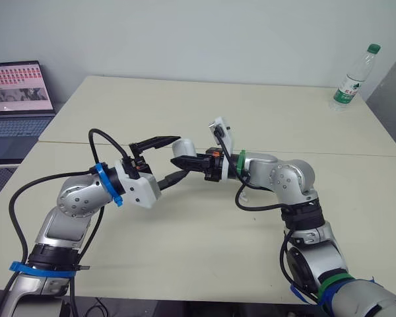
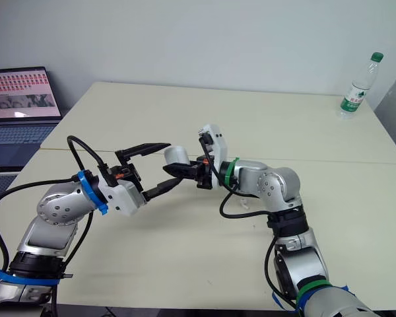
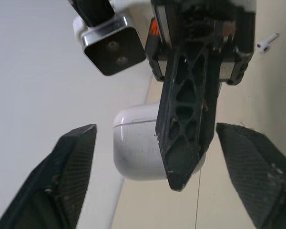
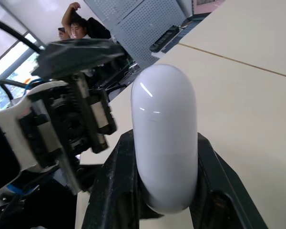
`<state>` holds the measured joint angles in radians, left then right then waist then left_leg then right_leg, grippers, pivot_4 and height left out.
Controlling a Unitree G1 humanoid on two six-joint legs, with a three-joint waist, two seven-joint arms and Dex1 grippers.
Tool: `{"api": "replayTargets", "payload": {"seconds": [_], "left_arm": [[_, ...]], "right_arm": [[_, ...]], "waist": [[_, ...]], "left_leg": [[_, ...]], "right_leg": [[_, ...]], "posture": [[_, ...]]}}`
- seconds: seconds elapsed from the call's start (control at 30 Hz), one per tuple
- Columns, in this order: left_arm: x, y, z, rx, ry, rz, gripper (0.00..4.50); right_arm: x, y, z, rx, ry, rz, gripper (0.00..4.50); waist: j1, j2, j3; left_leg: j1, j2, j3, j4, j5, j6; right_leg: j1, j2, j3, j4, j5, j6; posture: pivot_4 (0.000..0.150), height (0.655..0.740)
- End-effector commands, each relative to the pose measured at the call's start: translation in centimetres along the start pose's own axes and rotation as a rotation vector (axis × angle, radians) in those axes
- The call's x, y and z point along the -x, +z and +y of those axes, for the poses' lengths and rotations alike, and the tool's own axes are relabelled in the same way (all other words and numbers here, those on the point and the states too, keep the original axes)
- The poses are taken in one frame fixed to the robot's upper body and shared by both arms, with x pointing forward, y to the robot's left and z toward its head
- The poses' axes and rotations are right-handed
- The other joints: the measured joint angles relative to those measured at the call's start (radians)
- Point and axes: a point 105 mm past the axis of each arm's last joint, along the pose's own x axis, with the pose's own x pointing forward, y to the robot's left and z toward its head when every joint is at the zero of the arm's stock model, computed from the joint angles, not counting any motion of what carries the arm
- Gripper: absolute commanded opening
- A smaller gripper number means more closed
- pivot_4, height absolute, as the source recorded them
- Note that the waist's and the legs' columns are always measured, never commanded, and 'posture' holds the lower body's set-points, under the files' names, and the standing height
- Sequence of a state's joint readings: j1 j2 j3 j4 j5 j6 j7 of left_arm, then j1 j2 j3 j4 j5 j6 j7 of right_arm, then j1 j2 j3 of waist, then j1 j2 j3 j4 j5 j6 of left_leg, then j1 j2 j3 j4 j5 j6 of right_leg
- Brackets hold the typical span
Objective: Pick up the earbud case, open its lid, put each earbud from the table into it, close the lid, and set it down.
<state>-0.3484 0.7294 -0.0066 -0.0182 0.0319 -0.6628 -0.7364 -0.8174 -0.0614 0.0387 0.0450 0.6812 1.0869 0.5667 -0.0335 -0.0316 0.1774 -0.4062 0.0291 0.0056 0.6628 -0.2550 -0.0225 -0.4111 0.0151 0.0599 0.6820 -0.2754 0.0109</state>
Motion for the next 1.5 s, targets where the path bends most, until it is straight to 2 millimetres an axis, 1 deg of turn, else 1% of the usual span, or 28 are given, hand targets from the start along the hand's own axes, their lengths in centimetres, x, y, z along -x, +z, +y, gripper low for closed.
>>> {"api": "replayTargets", "payload": {"seconds": [0.03, 0.07, 0.13, 0.2, 0.23, 0.3, 0.37, 0.43, 0.6, 0.8, 0.97, 1.13, 1.47, 1.5], "left_arm": [[0.6, 0.8, 0.6, 0.057, -0.019, -0.013, 4.5], [0.9, 0.4, 0.7, 0.118, -0.018, 0.012, 4.5], [1.4, -1.1, 1.6, 0.357, 0.021, 0.102, 4.5], [1.8, -1.7, 1.7, 0.587, -0.034, 0.156, 4.5], [1.9, -1.7, 1.8, 0.65, -0.069, 0.17, 4.5], [2.0, -1.5, 2.6, 0.721, -0.135, 0.181, 4.5], [2.1, -1.0, 2.7, 0.78, -0.23, 0.168, 4.11], [2.0, -1.0, 2.6, 0.794, -0.294, 0.176, 3.63], [1.3, -2.0, 2.1, 0.76, -0.369, 0.229, 2.02], [0.0, -2.4, 1.9, 0.686, -0.442, 0.225, 2.02], [-1.1, -2.6, 1.7, 0.662, -0.466, 0.224, 2.02], [-1.5, -2.8, 1.3, 0.655, -0.486, 0.232, 2.02], [-1.8, -2.8, 0.6, 0.656, -0.508, 0.216, 2.02], [-1.9, -2.7, 0.5, 0.658, -0.512, 0.208, 1.84]], "right_arm": [[0.7, 1.6, -0.4, 0.044, -0.031, -0.06, 0.85], [0.9, 1.5, -0.9, 0.083, -0.054, -0.054, 0.85], [1.4, 1.1, -2.0, 0.159, -0.107, -0.033, 0.85], [1.8, 0.3, -3.1, 0.313, -0.157, 0.028, 0.85], [1.9, 0.0, -3.5, 0.371, -0.173, 0.053, 0.85], [2.0, -0.4, -3.8, 0.486, -0.179, 0.104, 0.85], [1.8, -0.6, -3.5, 0.559, -0.157, 0.132, 0.85], [1.4, -0.9, -3.1, 0.628, -0.133, 0.162, 0.85], [0.7, -1.2, -2.4, 0.744, -0.094, 0.209, 0.85], [0.0, -1.2, -1.2, 0.842, -0.048, 0.235, 0.85], [-0.4, -1.3, -0.5, 0.902, -0.025, 0.25, 0.85], [-0.9, -1.0, 0.3, 0.92, -0.007, 0.233, 0.85], [-1.4, -1.1, 0.9, 0.935, 0.013, 0.226, 0.85], [-1.4, -1.1, 0.9, 0.936, 0.015, 0.225, 0.85]], "waist": [[-0.001, 0.0, 0.0], [-0.001, 0.0, 0.0], [-0.004, 0.0, 0.0], [-0.004, 0.0, 0.0], [-0.006, 0.0, 0.0], [-0.008, 0.0, 0.001], [-0.009, 0.0, 0.001], [-0.011, 0.0, 0.001], [-0.011, 0.0, 0.001], [-0.005, 0.0, 0.001], [-0.003, 0.0, 0.001], [-0.003, 0.0, 0.001], [-0.001, 0.0, 0.001], [-0.001, 0.0, 0.001]], "left_leg": [[0.0, 0.0, 0.0, 0.0, 0.0, 0.0], [0.0, 0.0, 0.0, 0.0, 0.0, 0.0], [0.0, 0.0, 0.0, 0.0, 0.0, 0.0], [0.0, 0.0, -0.002, 0.001, 0.0, 0.0], [0.0, 0.0, -0.002, 0.001, 0.0, 0.0], [0.0, 0.0, -0.002, 0.001, 0.0, 0.0], [0.0, 0.0, -0.002, 0.001, 0.0, 0.0], [0.0, 0.0, -0.002, 0.0, 0.0, 0.0], [-0.001, 0.0, -0.004, 0.0, 0.0, 0.0], [-0.002, 0.0, -0.006, 0.001, 0.0, 0.0], [-0.002, 0.0, -0.006, 0.001, 0.0, 0.0], [-0.002, 0.0, -0.007, 0.001, 0.0, 0.0], [-0.003, 0.0, -0.007, 0.002, 0.0, 0.0], [-0.003, 0.0, -0.007, 0.002, 0.0, 0.0]], "right_leg": [[0.0, 0.0, 0.0, 0.0, 0.0, 0.0], [0.0, 0.0, 0.0, 0.0, 0.0, 0.0], [0.0, 0.0, 0.0, 0.0, 0.0, 0.0], [0.0, 0.001, -0.001, 0.0, 0.0, 0.0], [0.0, 0.001, -0.002, 0.0, 0.0, 0.0], [0.0, 0.002, -0.002, 0.0, -0.001, 0.001], [0.0, 0.003, -0.006, 0.0, -0.001, 0.001], [0.0, 0.003, -0.007, -0.001, -0.001, 0.0], [0.0, 0.003, -0.009, 0.0, -0.001, -0.001], [0.0, 0.003, -0.011, 0.0, -0.002, -0.001], [0.0, 0.003, -0.012, 0.0, -0.001, -0.001], [0.0, 0.002, -0.012, 0.0, -0.001, -0.002], [0.0, 0.002, -0.013, 0.0, -0.001, -0.002], [0.0, 0.002, -0.013, 0.001, -0.001, -0.002]], "posture": [[0.15, 0.74], [0.15, 0.74], [0.15, 0.74], [0.15, 0.74], [0.15, 0.74], [0.15, 0.74], [0.15, 0.74], [0.15, 0.74], [0.15, 0.74], [0.15, 0.74], [0.15, 0.74], [0.15, 0.74], [0.15, 0.74], [0.15, 0.74]]}}
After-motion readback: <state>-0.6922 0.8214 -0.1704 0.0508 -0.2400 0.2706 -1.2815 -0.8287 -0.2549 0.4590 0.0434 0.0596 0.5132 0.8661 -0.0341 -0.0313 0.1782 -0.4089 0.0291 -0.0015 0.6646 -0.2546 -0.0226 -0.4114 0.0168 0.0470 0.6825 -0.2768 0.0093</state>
